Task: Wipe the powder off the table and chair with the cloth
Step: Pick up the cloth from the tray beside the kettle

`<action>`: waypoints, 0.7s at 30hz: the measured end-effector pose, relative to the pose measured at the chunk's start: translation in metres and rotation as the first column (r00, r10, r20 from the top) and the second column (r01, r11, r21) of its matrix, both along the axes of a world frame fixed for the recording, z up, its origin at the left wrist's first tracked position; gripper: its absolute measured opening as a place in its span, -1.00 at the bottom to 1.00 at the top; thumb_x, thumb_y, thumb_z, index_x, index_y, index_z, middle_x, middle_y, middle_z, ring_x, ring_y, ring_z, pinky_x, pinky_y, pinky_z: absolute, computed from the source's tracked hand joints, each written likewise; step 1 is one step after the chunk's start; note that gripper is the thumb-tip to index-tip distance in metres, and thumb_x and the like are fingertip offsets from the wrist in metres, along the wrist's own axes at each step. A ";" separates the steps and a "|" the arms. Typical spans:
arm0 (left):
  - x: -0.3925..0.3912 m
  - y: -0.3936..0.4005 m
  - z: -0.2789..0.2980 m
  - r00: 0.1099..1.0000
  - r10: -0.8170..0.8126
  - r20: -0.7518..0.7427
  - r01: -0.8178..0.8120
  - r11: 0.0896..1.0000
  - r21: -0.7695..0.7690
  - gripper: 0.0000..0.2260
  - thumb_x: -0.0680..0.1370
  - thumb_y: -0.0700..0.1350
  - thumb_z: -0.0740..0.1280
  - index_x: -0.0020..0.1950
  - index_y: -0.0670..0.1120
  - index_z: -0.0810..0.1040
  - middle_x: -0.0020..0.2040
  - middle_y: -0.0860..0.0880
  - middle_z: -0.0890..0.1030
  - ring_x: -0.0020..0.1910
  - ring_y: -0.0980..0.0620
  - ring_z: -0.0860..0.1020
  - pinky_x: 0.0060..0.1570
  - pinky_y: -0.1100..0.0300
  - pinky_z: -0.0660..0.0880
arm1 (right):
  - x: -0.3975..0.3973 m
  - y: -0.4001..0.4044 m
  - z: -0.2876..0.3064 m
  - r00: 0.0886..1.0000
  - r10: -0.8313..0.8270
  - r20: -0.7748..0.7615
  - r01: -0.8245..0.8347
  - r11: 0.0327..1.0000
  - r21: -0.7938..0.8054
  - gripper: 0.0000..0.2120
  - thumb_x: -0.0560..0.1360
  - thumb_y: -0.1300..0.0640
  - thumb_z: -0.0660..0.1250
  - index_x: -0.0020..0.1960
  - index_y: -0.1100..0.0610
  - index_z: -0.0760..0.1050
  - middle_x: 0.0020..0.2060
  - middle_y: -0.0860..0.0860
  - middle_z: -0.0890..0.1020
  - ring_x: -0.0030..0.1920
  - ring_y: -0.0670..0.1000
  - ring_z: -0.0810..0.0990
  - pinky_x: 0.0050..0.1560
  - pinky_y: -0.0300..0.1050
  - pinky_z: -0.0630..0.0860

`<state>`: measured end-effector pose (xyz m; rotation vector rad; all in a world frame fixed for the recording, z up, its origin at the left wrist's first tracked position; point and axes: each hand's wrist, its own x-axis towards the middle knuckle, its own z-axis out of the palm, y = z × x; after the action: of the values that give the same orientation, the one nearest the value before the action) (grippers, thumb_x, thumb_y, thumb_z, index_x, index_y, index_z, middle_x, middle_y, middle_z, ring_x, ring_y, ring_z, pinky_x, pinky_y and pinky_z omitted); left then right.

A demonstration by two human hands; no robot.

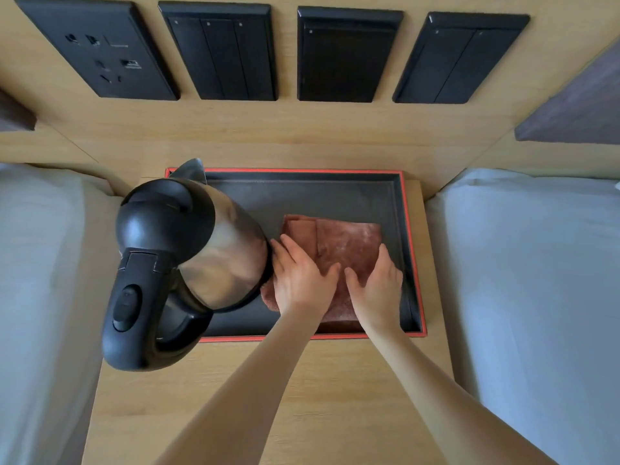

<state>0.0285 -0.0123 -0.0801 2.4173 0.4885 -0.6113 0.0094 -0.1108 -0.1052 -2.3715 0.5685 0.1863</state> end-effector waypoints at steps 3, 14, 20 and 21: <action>-0.006 -0.007 -0.002 1.000 0.003 0.017 -0.004 0.998 0.065 -0.08 0.47 0.16 0.31 0.50 -0.25 -0.21 0.54 -0.20 0.02 0.50 -0.16 0.06 0.42 -0.01 0.13 | 0.003 -0.002 0.000 0.990 -0.140 0.000 0.138 0.977 0.162 -0.38 0.49 0.15 0.31 0.45 0.27 0.13 0.37 0.20 0.38 0.40 0.17 0.30 0.36 0.00 0.27; 0.011 0.000 0.002 0.936 0.302 -0.179 -0.348 0.861 -0.370 -0.62 0.44 -0.06 0.41 0.15 -0.25 0.48 0.07 -0.17 0.60 0.07 -0.15 0.57 -0.03 0.11 0.51 | 0.012 -0.019 0.021 0.913 -0.224 -0.340 0.405 0.592 0.697 -0.85 0.42 0.22 0.37 -0.01 0.15 0.55 -0.14 0.10 0.65 -0.12 0.08 0.63 -0.06 -0.04 0.56; 0.009 -0.007 0.047 0.914 0.405 -0.032 -0.338 0.713 -0.615 -0.91 0.46 -0.10 0.36 -0.23 -0.04 0.50 -0.23 -0.03 0.59 -0.10 -0.08 0.58 0.01 0.02 0.54 | 0.012 -0.027 0.063 0.923 -0.303 -0.237 0.348 0.391 0.852 -0.78 0.44 0.20 0.36 0.08 0.10 0.56 -0.02 0.09 0.68 0.00 0.06 0.64 -0.05 -0.05 0.57; 0.010 -0.009 0.061 0.909 0.418 -0.007 -0.318 0.681 -0.659 -0.92 0.46 -0.11 0.36 -0.22 -0.05 0.50 -0.24 -0.02 0.59 -0.12 -0.06 0.57 -0.01 0.03 0.53 | 0.015 -0.028 0.075 0.923 -0.319 -0.216 0.332 0.371 0.867 -0.78 0.44 0.19 0.36 0.09 0.10 0.56 0.00 0.11 0.67 0.00 0.07 0.64 -0.02 -0.02 0.58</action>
<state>0.0382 -0.0210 -0.0195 1.6130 0.5702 -0.3379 0.0242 -0.1386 -0.0301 -1.1533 0.7031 0.2438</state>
